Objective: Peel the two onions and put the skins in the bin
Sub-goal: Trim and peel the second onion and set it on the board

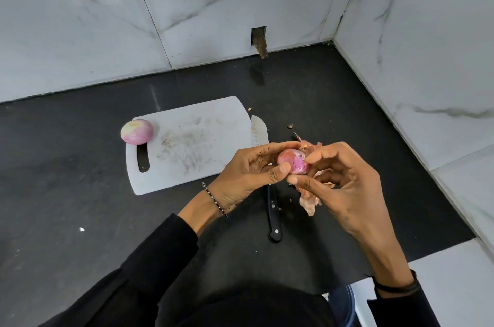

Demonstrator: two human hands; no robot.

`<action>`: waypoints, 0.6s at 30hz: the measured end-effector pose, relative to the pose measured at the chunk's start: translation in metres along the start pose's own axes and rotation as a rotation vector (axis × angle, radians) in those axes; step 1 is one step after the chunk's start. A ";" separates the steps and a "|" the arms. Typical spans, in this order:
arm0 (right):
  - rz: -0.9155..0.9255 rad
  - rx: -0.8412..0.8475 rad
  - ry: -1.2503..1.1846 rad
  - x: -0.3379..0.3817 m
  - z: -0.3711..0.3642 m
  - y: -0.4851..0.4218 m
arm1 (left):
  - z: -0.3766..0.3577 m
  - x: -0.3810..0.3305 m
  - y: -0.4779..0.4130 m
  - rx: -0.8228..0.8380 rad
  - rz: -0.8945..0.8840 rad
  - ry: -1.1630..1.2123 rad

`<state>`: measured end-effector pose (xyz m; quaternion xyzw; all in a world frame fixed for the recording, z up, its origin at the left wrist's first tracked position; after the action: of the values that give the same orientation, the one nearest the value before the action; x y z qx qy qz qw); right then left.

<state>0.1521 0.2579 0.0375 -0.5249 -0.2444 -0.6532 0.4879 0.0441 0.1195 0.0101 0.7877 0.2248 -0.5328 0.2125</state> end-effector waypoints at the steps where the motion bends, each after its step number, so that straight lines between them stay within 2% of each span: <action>1: 0.008 -0.016 0.023 0.000 0.001 0.001 | -0.001 0.000 0.000 -0.002 0.002 0.007; 12: 0.179 -0.216 0.193 0.010 -0.001 0.014 | -0.006 -0.001 -0.003 -0.055 -0.003 0.045; 18: 0.124 -0.159 0.182 0.011 0.002 0.012 | -0.006 -0.001 -0.002 -0.043 -0.009 0.027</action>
<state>0.1640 0.2507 0.0460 -0.5147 -0.1135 -0.6841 0.5042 0.0469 0.1243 0.0123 0.7891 0.2423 -0.5182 0.2239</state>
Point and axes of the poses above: each hand's wrist, its own y-axis away from the middle knuckle, its own z-axis out of the back of the hand, x = y × z, the point moved 4 cm from there along -y, towards the middle knuckle, and after that the axes turned 6 degrees about y, right-handed, at the moved point
